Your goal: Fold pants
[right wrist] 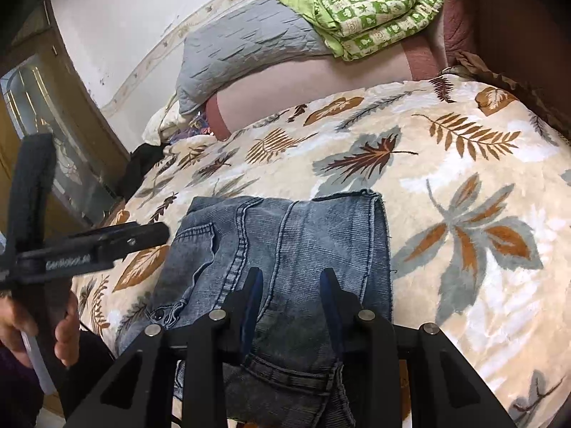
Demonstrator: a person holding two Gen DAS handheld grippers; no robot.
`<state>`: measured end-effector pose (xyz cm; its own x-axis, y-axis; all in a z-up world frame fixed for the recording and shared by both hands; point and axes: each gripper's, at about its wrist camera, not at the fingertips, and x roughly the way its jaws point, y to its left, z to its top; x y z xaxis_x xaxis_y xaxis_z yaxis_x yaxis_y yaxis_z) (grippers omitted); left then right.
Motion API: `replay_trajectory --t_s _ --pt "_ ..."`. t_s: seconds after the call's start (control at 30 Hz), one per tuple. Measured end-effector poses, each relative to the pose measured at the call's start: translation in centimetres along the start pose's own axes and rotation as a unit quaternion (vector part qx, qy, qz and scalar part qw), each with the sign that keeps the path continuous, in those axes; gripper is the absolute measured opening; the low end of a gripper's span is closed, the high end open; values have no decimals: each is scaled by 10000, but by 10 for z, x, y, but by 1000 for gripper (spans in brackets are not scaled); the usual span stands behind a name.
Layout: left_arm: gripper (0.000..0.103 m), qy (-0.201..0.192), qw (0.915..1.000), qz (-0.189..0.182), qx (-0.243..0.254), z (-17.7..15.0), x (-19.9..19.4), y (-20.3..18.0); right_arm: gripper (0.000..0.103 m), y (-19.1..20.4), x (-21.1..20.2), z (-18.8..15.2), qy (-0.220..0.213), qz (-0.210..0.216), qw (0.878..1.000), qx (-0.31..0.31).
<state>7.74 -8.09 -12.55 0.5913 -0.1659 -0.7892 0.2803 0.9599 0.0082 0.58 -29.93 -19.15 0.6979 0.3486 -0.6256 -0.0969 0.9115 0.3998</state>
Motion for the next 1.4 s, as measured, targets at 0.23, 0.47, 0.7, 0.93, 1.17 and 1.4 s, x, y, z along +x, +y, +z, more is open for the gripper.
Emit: replay_trajectory --t_s 0.23,0.47,0.7,0.93,1.17,1.4 --pt "82 -609 9975 143 325 5 -29 -14 37 -3 -7 3 -164 -6 9998 90" --pt "86 -1135 9923 115 486 7 -58 -31 37 -13 -28 7 -652 31 9973 335" --pt "86 -1051 9921 237 641 5 -60 -41 37 -14 -31 9 -648 -10 9974 304" --pt "86 -1161 9901 353 709 5 -66 -47 37 -15 -35 9 -732 43 9967 340" --pt "86 -1404 9880 373 526 5 -74 -46 37 -15 -35 9 -709 54 9969 336" --pt "87 -1326 9897 463 290 3 -68 -34 37 -11 -34 9 -714 -54 9971 254"
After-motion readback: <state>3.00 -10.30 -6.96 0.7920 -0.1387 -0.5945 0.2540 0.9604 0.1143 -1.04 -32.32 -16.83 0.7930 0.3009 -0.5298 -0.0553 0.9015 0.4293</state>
